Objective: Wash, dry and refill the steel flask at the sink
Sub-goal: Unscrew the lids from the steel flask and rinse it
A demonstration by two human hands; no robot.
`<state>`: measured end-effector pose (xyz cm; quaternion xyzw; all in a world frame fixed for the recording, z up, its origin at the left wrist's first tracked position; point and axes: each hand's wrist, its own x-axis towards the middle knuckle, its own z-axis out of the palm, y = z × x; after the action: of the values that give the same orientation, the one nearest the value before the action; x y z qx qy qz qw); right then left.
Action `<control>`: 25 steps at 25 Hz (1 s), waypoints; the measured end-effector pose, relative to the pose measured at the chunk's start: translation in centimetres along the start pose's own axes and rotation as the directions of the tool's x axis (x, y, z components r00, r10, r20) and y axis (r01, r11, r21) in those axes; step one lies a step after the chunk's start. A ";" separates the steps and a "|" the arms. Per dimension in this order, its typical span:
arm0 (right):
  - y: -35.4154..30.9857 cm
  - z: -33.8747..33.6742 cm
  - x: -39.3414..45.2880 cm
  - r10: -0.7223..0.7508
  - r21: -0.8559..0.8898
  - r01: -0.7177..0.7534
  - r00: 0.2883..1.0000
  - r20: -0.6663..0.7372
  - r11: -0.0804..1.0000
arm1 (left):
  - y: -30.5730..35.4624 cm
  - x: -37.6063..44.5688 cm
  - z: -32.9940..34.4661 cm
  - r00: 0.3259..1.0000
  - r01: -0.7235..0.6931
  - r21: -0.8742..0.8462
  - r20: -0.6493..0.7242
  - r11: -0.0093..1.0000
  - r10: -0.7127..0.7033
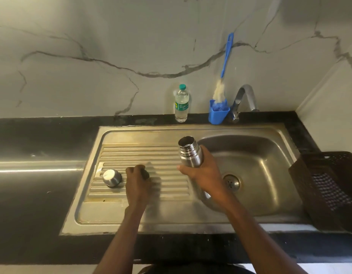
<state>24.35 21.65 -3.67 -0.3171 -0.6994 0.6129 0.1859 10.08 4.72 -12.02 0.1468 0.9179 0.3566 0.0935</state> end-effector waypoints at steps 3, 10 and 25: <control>-0.7 1.3 0.5 0.016 0.071 -0.019 0.999 0.039 0.997 | -2.1 0.4 0.3 0.997 -0.062 0.073 0.044 0.995 0.059; -0.7 0.9 0.7 0.039 0.142 -0.038 0.999 -0.006 0.989 | -2.7 0.9 0.2 0.974 -0.224 0.143 0.055 0.964 0.218; 1.1 -6.8 0.4 0.083 0.176 -0.070 0.994 -0.067 0.982 | 4.6 0.5 7.9 0.869 -0.421 0.138 0.345 0.897 0.355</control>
<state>28.70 26.97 -3.57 -0.3490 -0.6233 0.6660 0.2149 12.71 13.09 -14.63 0.3922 0.8752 0.2420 0.1470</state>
